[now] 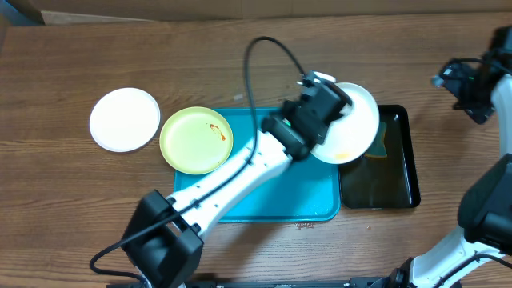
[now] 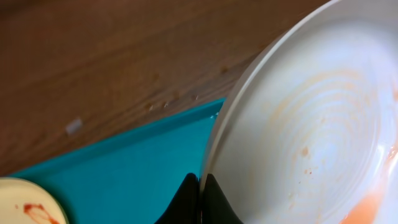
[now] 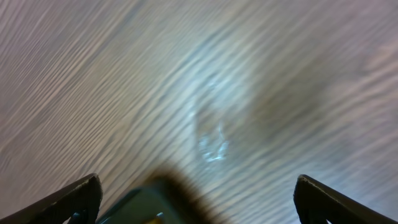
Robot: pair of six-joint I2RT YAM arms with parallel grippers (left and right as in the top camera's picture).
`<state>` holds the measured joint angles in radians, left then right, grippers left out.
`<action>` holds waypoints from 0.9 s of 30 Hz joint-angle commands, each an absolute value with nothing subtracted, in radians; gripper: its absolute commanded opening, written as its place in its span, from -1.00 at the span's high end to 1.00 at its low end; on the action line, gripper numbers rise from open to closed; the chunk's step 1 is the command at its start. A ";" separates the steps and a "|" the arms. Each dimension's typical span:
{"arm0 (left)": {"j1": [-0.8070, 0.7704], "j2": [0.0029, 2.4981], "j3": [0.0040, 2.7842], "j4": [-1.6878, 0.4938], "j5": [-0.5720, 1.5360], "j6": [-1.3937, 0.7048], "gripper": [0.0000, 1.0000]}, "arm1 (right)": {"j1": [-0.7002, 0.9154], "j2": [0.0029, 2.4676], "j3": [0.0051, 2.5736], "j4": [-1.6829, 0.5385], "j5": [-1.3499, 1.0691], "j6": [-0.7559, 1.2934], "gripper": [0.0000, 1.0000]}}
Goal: Clean dirty plates on tray and stack at the side
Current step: 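Lift the white plate by its rim with the left gripper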
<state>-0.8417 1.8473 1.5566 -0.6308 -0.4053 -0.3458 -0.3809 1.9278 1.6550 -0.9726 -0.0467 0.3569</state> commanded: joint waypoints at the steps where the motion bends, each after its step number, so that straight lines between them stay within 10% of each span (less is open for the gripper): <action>1: -0.925 1.811 1.582 -0.580 -0.652 -0.202 0.92 | -0.410 1.909 1.663 -0.970 -0.046 0.375 -1.00; 13: -1.177 1.811 1.582 -0.357 -1.086 0.228 0.92 | -0.422 1.909 1.663 -0.970 -0.046 0.375 -1.00; 27: -1.195 1.811 1.582 -0.201 -1.107 0.334 0.92 | -0.422 1.909 1.663 -0.970 -0.046 0.375 -1.00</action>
<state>-1.2156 1.8473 1.5585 -0.2157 -1.0721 0.3229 -0.4240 1.9278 1.6550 -0.9726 -0.0460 0.3664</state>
